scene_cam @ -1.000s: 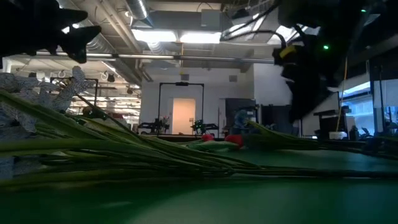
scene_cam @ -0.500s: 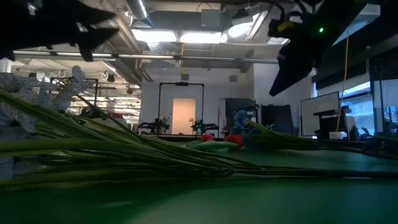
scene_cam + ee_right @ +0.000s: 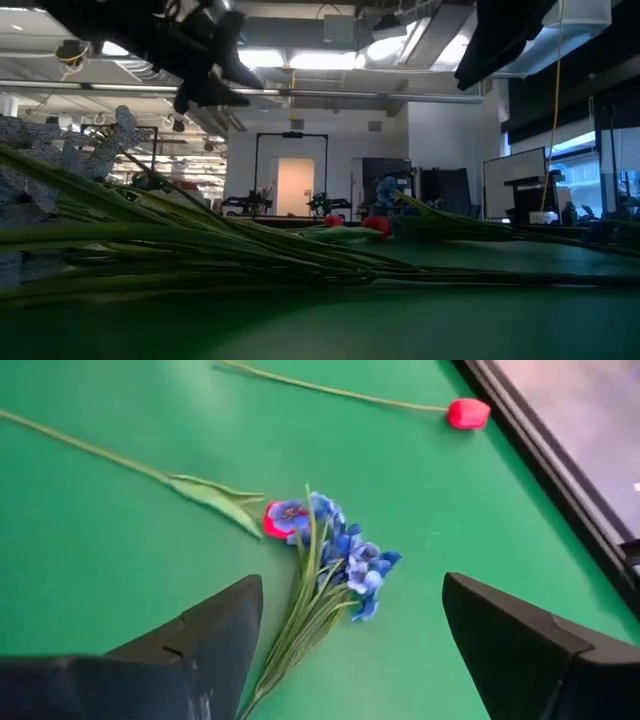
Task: Sort flowers into vase by color
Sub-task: Put the top left yellow flower into the purple vase
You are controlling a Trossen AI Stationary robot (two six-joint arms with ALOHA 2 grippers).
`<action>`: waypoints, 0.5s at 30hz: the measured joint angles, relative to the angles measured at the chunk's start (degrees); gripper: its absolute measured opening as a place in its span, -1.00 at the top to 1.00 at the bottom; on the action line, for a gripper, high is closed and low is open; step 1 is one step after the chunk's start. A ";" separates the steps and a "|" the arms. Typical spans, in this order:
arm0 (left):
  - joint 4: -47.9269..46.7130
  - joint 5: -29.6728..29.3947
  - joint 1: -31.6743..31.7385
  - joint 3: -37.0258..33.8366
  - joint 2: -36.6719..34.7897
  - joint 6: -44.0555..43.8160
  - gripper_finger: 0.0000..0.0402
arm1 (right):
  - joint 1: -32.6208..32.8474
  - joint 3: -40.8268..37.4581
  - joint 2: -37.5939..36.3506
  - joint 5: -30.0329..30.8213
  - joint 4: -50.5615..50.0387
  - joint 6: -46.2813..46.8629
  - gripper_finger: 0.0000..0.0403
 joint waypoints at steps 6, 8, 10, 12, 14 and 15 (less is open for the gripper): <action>-24.19 -10.51 9.15 4.90 2.94 -18.25 0.05 | 0.04 0.02 -0.39 -1.23 -3.23 -0.24 -0.53; -26.57 -6.57 14.30 4.52 4.55 -22.75 0.05 | 0.04 -0.28 -0.22 -1.17 -3.11 -0.85 -0.53; -26.59 -4.72 18.74 4.31 7.01 -24.49 0.05 | 0.04 -0.73 -0.14 -0.97 -2.60 -2.31 -0.53; -26.32 -4.74 22.02 4.20 9.97 -25.86 0.05 | 0.98 -0.97 -0.14 0.29 -1.83 -2.70 -0.53; -24.87 -5.05 24.29 4.21 13.24 -27.26 0.05 | 2.61 -1.04 -0.14 2.02 -1.82 -2.75 -0.53; -24.97 -5.40 25.27 4.24 15.06 -27.98 0.05 | 3.57 -1.05 -0.14 2.29 -1.89 -2.73 -0.53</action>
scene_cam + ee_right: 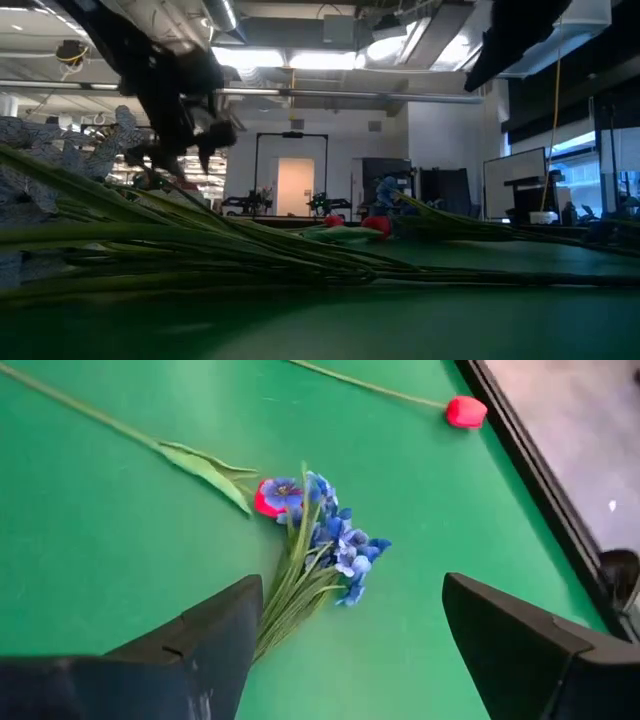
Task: Sort flowers into vase by color
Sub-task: Put the top left yellow flower into the purple vase
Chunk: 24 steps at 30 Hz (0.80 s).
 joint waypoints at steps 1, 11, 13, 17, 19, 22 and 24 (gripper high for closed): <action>-0.49 -0.17 0.86 -0.05 1.71 -0.98 0.05 | 1.03 0.00 0.00 0.04 0.04 0.03 -0.53; -1.36 -4.84 2.87 -0.09 12.26 -11.31 0.05 | 9.91 0.00 0.00 3.33 0.02 0.22 -0.53; -2.60 -4.81 2.87 -0.09 14.08 -14.13 0.05 | 10.12 -0.02 0.00 3.57 -0.04 0.24 -0.53; -2.48 -4.75 2.59 -0.09 17.41 -17.11 0.05 | 9.94 -0.04 0.00 3.60 -0.55 0.26 -0.53; -2.39 -5.35 2.20 -0.09 18.68 -18.12 0.07 | 9.94 -0.04 0.00 3.60 -0.55 0.24 -0.53; -2.23 -6.30 1.20 -0.09 19.32 -18.68 0.20 | 9.94 -0.04 0.00 3.60 -0.55 0.24 -0.53; -1.31 -6.68 0.18 -0.11 19.35 -18.86 0.37 | 9.94 -0.04 0.00 3.60 -0.53 0.24 -0.53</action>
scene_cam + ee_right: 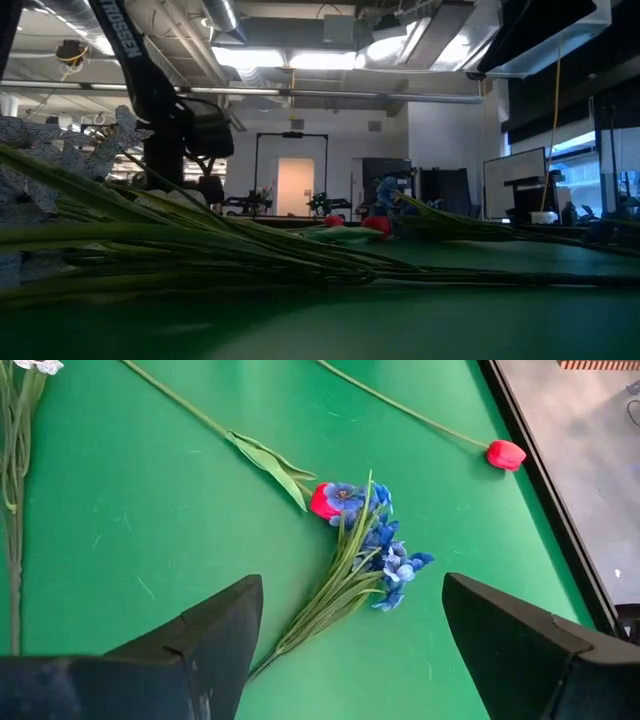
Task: Sort flowers into vase by color
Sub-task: Put the top left yellow flower into the purple vase
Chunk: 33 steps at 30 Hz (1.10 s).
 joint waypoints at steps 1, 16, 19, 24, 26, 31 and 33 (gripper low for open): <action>0.60 0.04 -0.53 0.00 -0.06 0.00 0.47 | 0.00 0.00 0.00 0.00 -0.01 -0.02 -0.53; 7.42 -8.43 -13.62 0.00 -29.17 25.08 0.97 | -0.02 -0.02 0.00 2.31 0.17 -1.50 -0.53; 8.76 -7.24 -20.68 0.02 -39.89 39.61 0.97 | -0.02 -0.02 0.00 2.76 0.39 -1.51 -0.53; 8.63 1.32 -32.18 0.02 -54.82 56.57 0.97 | -0.02 -0.02 0.00 5.15 3.52 -3.29 -0.53; 8.68 4.24 -35.94 0.02 -59.44 59.92 0.97 | -0.02 -0.02 0.00 6.77 5.60 -5.59 -0.53; 8.65 10.39 -44.56 0.02 -67.13 68.01 0.97 | -0.03 -0.02 0.00 9.90 13.29 -13.14 -0.53; 8.25 10.52 -47.37 0.04 -68.42 71.07 0.97 | -0.04 -0.02 0.00 10.19 16.63 -16.76 -0.53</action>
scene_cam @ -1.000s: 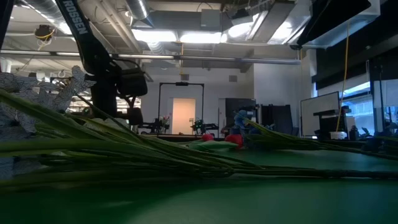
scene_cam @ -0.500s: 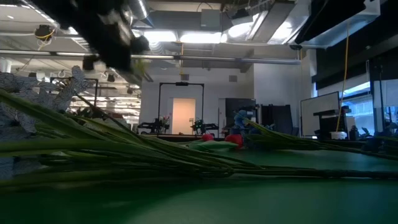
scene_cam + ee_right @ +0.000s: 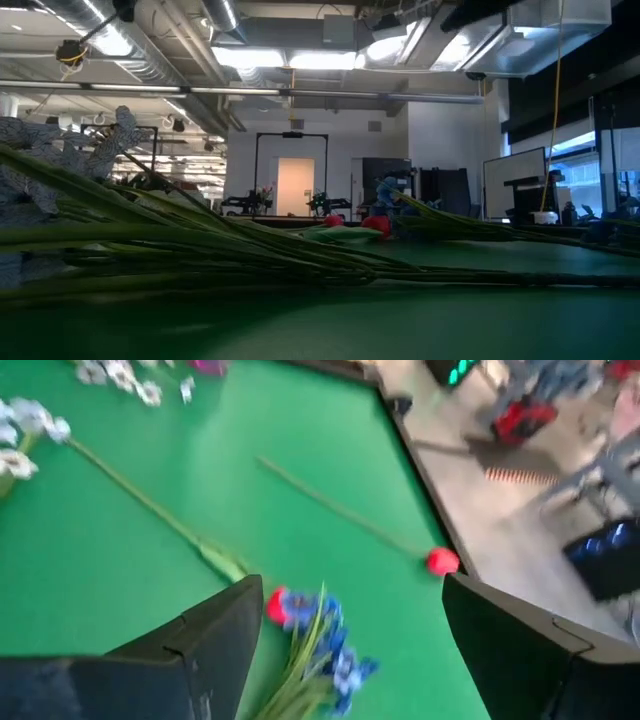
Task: Sort flowers into vase by color
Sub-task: Put the top left yellow flower into the purple vase
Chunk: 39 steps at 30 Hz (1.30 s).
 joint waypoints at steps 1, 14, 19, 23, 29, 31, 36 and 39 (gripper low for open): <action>-0.09 -0.08 -1.26 0.00 -0.33 1.44 0.97 | 0.00 0.00 0.00 0.02 1.74 -1.80 -0.53; 20.78 -5.94 -12.72 -9.53 -1.38 12.80 0.97 | -11.83 0.00 3.78 -15.62 19.14 -9.29 -0.53; 43.82 -1.27 -12.82 -18.13 1.53 18.59 0.97 | -14.66 0.03 11.34 -27.76 41.41 -14.77 -0.53; 66.22 6.09 -12.09 -23.63 7.64 21.34 0.97 | -16.12 0.04 20.14 -36.52 62.27 -15.56 -0.53; 80.20 11.21 -8.70 -23.89 21.14 19.75 0.97 | -17.79 6.30 34.00 -39.77 80.51 -13.72 -0.53; 82.88 11.59 -7.41 -22.48 25.70 18.73 0.97 | -18.25 10.58 37.40 -39.85 78.31 -13.13 -0.53; 87.86 13.50 -4.85 -18.61 34.83 17.15 0.97 | -18.88 17.96 42.42 -40.86 71.28 -9.87 -0.46; 90.82 14.98 -4.26 -17.02 38.67 16.86 0.97 | -19.21 19.11 43.24 -42.38 71.63 -8.09 -0.32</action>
